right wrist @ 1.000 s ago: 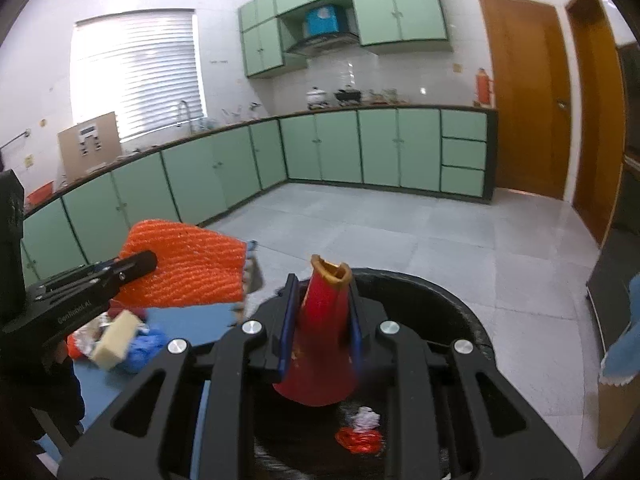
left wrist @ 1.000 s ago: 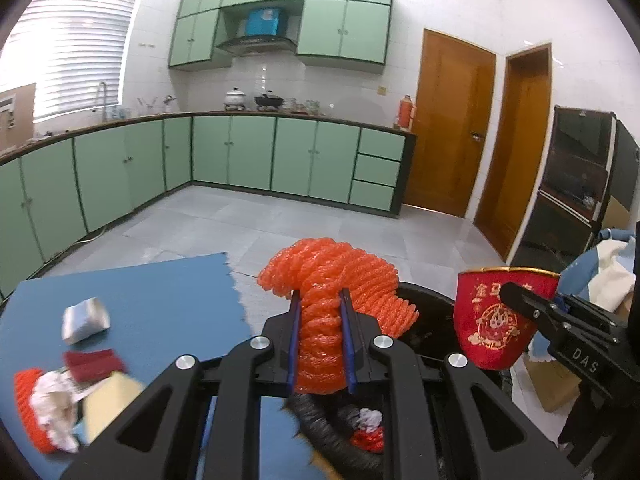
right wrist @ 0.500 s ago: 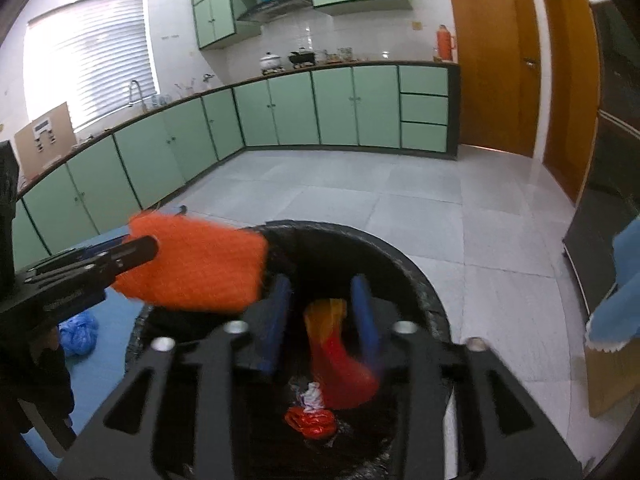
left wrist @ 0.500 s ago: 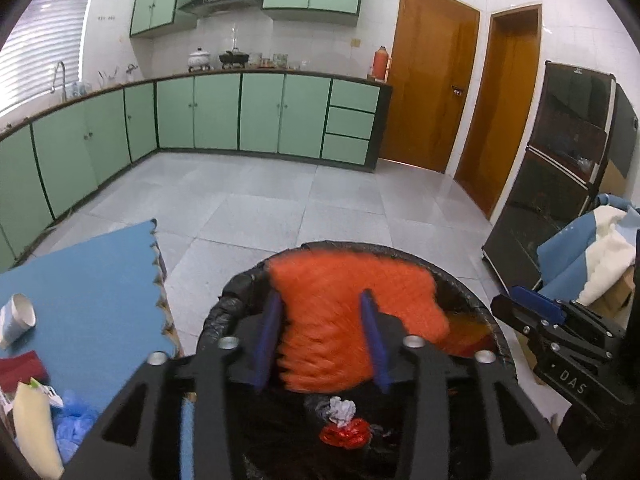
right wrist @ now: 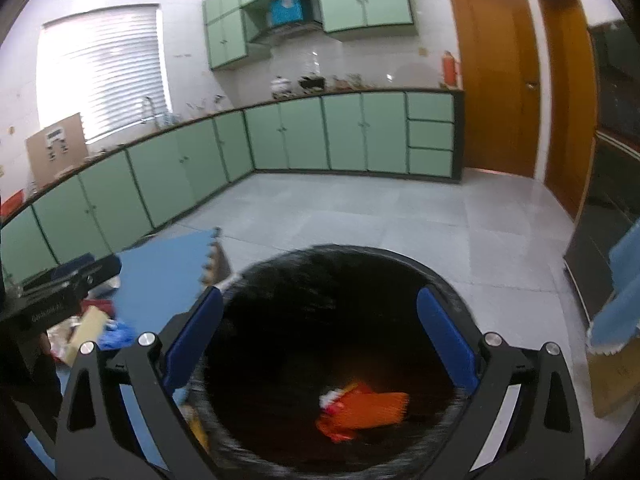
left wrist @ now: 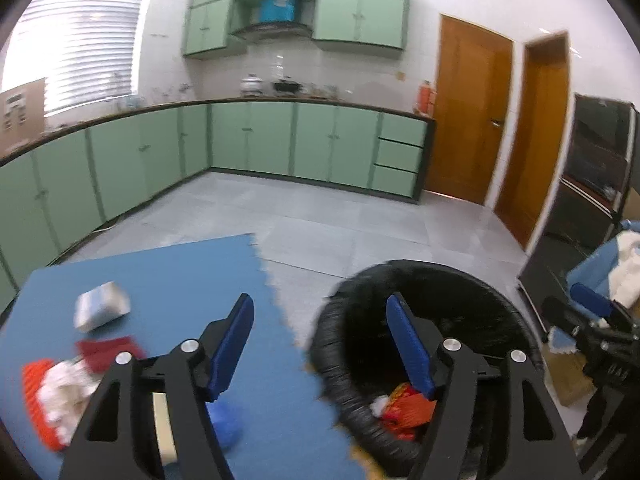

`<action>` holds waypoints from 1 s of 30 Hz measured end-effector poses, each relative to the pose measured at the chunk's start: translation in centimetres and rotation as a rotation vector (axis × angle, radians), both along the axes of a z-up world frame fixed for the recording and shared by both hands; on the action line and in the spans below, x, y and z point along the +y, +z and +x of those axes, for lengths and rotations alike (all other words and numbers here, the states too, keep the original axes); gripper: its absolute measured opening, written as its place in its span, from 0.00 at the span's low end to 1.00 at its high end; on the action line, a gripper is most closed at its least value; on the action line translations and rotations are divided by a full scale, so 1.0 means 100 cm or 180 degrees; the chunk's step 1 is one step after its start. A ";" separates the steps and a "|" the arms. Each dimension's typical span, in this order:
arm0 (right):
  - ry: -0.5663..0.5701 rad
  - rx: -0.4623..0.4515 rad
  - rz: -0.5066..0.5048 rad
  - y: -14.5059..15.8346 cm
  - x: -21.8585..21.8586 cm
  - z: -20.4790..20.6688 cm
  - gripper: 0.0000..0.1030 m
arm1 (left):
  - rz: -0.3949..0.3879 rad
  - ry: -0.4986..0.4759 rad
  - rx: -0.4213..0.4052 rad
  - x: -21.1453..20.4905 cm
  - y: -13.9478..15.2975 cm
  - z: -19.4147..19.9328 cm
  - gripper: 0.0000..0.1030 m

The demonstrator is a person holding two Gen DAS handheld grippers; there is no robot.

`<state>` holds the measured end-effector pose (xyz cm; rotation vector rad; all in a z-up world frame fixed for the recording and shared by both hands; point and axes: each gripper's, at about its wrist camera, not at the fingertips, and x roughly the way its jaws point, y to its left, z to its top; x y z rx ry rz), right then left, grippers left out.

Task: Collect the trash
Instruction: 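Carry the net and cup over the bin and open both tools, then return both tools to the mat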

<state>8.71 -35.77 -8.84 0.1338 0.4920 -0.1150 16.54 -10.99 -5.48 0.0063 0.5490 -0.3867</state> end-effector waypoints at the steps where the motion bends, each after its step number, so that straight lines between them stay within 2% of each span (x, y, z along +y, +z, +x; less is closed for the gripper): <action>1: 0.0084 -0.0017 0.0010 0.002 0.014 0.001 0.93 | -0.0008 0.0094 0.0012 0.017 0.000 -0.005 0.66; 5: 0.0332 -0.0051 -0.0018 0.005 0.061 0.013 0.95 | 0.0111 0.0429 -0.0035 0.071 -0.004 -0.018 0.66; 9: 0.0613 -0.0028 0.0000 -0.001 0.112 0.027 0.95 | 0.0262 0.0780 -0.0095 0.124 -0.010 -0.030 0.66; 13: 0.0870 0.0004 0.0066 -0.009 0.161 0.039 0.95 | 0.0314 0.1022 -0.0071 0.165 -0.017 -0.037 0.66; 20: 0.1171 0.0119 -0.0066 -0.022 0.225 0.050 0.94 | 0.0358 0.1242 0.0002 0.206 -0.036 -0.046 0.66; 21: 0.1206 0.0141 -0.0083 -0.026 0.232 0.052 0.93 | 0.0360 0.1258 0.0017 0.210 -0.039 -0.046 0.66; 24: 0.1297 0.0244 -0.0105 -0.036 0.249 0.056 0.79 | 0.0339 0.1298 0.0077 0.219 -0.047 -0.047 0.66; 30: 0.1351 0.0435 -0.0136 -0.061 0.267 0.068 0.70 | 0.0349 0.1350 0.0116 0.233 -0.058 -0.048 0.66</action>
